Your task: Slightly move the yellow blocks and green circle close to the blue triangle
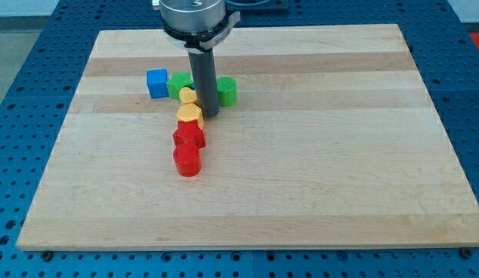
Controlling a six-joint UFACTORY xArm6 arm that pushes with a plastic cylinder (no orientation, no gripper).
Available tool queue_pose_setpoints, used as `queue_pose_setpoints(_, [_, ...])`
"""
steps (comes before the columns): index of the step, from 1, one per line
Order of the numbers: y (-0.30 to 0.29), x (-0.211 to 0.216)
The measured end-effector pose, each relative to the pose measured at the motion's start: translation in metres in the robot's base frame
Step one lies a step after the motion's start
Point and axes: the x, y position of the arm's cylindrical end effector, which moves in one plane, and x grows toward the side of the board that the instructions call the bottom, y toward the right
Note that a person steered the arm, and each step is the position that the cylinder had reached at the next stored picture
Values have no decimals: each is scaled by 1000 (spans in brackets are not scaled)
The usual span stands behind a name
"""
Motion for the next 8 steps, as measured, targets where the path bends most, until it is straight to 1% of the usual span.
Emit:
queue_pose_setpoints(2, [13, -8])
queue_pose_setpoints(8, [13, -18])
